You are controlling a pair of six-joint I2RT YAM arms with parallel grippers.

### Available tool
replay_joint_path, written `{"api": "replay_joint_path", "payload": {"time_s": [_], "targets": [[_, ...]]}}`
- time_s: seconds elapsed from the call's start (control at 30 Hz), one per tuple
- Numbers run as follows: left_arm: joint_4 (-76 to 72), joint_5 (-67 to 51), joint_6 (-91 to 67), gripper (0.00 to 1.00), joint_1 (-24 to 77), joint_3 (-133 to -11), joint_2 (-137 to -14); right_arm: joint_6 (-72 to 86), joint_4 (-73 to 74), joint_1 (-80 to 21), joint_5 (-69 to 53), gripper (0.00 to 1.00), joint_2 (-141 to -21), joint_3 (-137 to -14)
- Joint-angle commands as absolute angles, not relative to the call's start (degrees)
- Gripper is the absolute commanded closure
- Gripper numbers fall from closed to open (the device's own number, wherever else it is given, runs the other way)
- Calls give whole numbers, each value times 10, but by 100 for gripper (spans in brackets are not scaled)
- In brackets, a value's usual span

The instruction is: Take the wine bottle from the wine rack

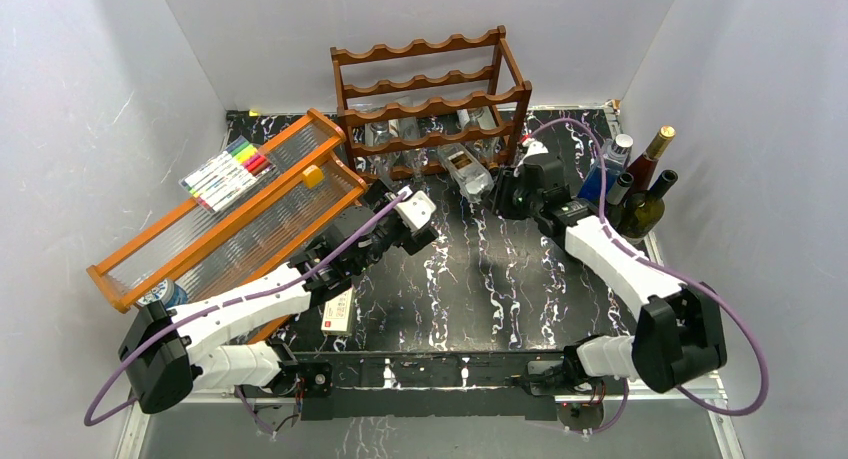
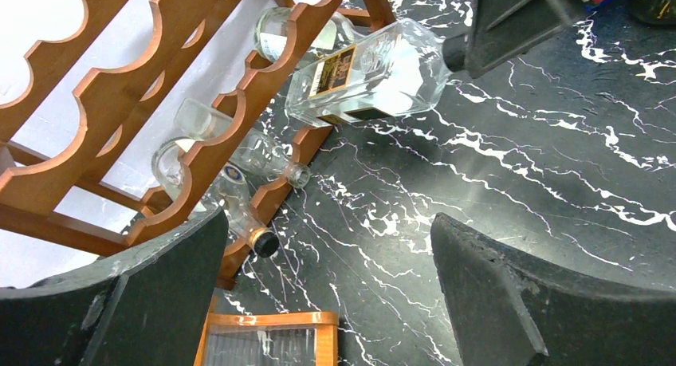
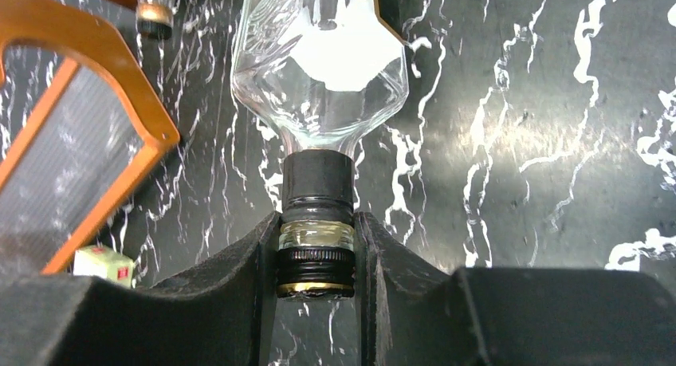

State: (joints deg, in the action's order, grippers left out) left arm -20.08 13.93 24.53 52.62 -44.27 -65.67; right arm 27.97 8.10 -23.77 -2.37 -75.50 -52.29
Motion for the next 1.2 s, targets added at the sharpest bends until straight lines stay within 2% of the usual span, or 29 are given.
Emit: {"api": "replay_joint_path", "payload": {"time_s": [0.0,0.23,0.33,0.5,0.67,1.17], "targets": [[-206,123,227,2,526,-461,-658,230,169,-242,-42,100,-703,-574],[-200,95,213,2,527,-464,-663,161,307,-242,-91,100,-687,-640],[-200,76,210,2,528,-465,-668,129,336,-242,-152,100,-682,-659],[-188,1,206,2,528,-468,-684,81,389,-242,-233,100,-693,-685],[-180,-121,214,2,528,-463,-684,32,444,-248,-299,100,-712,-701],[-50,-268,295,2,528,-496,-748,7,449,-319,-340,100,-715,-691]]}}
